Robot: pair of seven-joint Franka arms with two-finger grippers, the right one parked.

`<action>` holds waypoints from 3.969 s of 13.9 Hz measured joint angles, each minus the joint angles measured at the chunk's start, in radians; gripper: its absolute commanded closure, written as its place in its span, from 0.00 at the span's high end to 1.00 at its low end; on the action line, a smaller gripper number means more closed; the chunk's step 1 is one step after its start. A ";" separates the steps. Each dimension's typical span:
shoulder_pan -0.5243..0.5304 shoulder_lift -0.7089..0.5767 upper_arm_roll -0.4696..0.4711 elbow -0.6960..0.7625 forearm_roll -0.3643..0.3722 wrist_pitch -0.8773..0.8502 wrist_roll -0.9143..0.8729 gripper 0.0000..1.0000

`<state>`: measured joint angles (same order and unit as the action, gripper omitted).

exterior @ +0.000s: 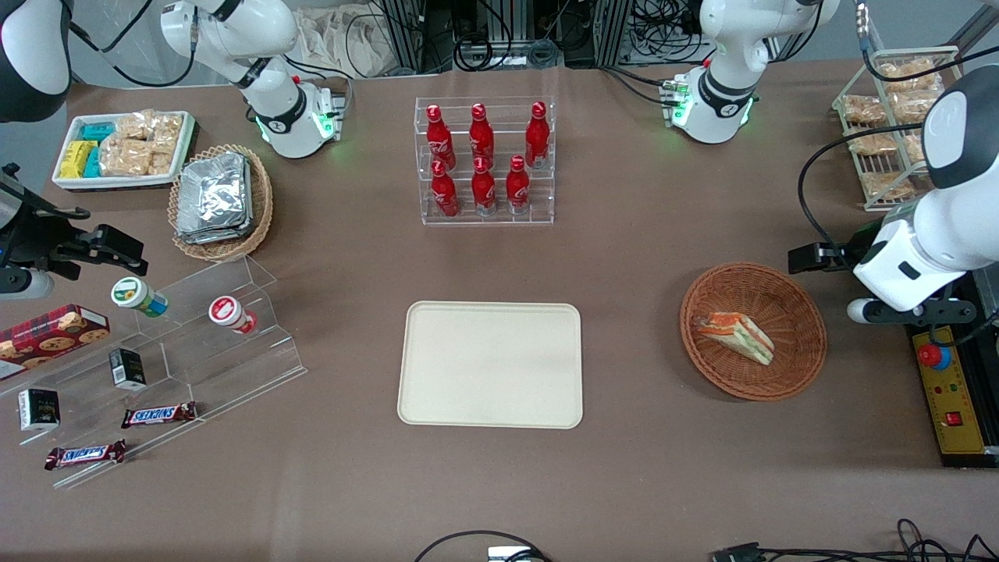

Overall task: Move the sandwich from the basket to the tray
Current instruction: 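Lower the open left gripper over the wrapped sandwich in the basket, then close the left gripper on the sandwich and lift it, then carry the held sandwich over the cream tray with the left gripper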

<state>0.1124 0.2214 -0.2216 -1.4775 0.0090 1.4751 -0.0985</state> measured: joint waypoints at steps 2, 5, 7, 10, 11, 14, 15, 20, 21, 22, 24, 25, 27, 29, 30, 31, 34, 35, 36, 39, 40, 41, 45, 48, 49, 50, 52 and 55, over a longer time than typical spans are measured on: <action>0.000 0.001 0.000 0.000 0.000 0.000 0.000 1.00; 0.000 0.003 0.000 0.000 0.007 0.000 0.000 1.00; 0.000 0.006 0.000 0.000 0.043 0.000 -0.018 1.00; 0.004 0.009 0.004 -0.024 0.056 0.052 -0.205 1.00; 0.004 0.010 0.005 -0.051 0.057 0.101 -0.318 1.00; -0.001 0.013 0.003 -0.180 0.058 0.294 -0.672 1.00; -0.002 0.014 0.001 -0.229 0.058 0.350 -0.753 1.00; -0.002 0.021 0.001 -0.443 0.058 0.593 -0.956 1.00; -0.002 0.025 0.001 -0.464 0.058 0.610 -0.978 1.00; -0.002 0.033 0.001 -0.477 0.058 0.620 -0.992 1.00; -0.002 0.061 0.001 -0.483 0.058 0.655 -1.011 1.00; -0.002 0.077 0.001 -0.483 0.058 0.676 -1.019 1.00; -0.002 0.113 -0.002 -0.483 0.058 0.738 -1.043 1.00; -0.003 0.146 -0.012 -0.483 0.058 0.776 -1.074 1.00; -0.003 0.155 -0.015 -0.483 0.058 0.780 -1.082 1.00; -0.003 0.160 -0.016 -0.483 0.058 0.780 -1.087 1.00; -0.003 0.178 -0.016 -0.483 0.060 0.780 -1.091 1.00; -0.003 0.188 -0.016 -0.483 0.065 0.780 -1.091 0.92; -0.003 0.195 -0.016 -0.483 0.071 0.780 -1.092 0.51; -0.003 0.202 -0.016 -0.480 0.089 0.782 -1.092 0.00; -0.003 0.202 -0.016 -0.475 0.096 0.782 -1.092 0.00; -0.003 0.202 -0.016 -0.465 0.111 0.775 -1.092 0.00; -0.002 0.202 -0.039 -0.356 0.146 0.622 -1.091 0.00; -0.002 0.198 -0.116 -0.238 0.147 0.498 -1.090 0.00; -0.003 0.197 -0.155 -0.199 0.148 0.469 -1.086 0.00; -0.004 0.197 -0.197 -0.162 0.148 0.447 -1.076 0.00; -0.006 0.196 -0.286 -0.102 0.158 0.427 -0.977 0.00; -0.010 0.236 -0.409 -0.065 0.162 0.429 -0.736 0.00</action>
<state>0.1021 0.4572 -0.6305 -1.5423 0.1705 1.9039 -0.8346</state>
